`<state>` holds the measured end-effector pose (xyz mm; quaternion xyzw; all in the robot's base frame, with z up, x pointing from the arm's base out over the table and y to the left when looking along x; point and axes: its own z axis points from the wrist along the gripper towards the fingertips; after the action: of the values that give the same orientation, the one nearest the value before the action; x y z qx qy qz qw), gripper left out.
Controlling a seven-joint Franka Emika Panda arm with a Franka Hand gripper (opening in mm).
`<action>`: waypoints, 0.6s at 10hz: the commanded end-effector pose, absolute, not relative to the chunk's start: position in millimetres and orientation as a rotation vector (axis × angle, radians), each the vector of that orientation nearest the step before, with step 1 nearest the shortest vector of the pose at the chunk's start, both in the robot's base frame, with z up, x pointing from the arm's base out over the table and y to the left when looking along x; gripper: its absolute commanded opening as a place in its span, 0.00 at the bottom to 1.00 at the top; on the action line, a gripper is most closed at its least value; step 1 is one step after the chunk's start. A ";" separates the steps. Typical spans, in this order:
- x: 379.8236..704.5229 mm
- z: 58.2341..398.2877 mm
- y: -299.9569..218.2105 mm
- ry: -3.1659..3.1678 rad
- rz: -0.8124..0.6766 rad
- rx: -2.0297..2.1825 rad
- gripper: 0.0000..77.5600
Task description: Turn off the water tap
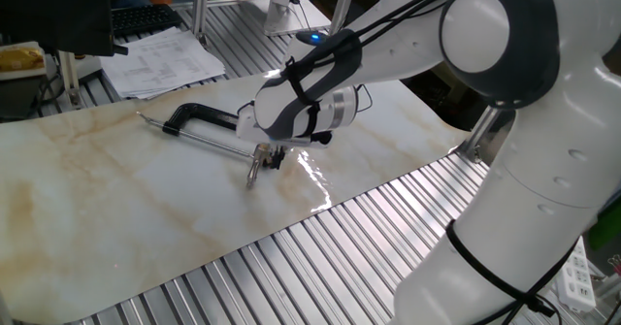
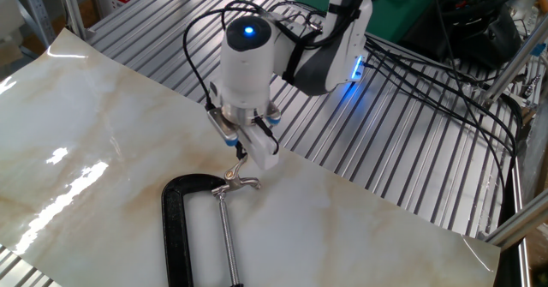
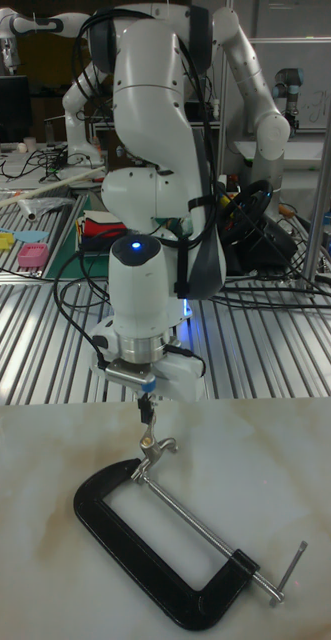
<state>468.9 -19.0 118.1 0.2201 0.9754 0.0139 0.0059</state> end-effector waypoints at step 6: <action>470.3 127.2 -1.0 3.031 0.047 0.747 0.00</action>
<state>468.6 -1.8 125.7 0.2395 0.9708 0.0144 0.0077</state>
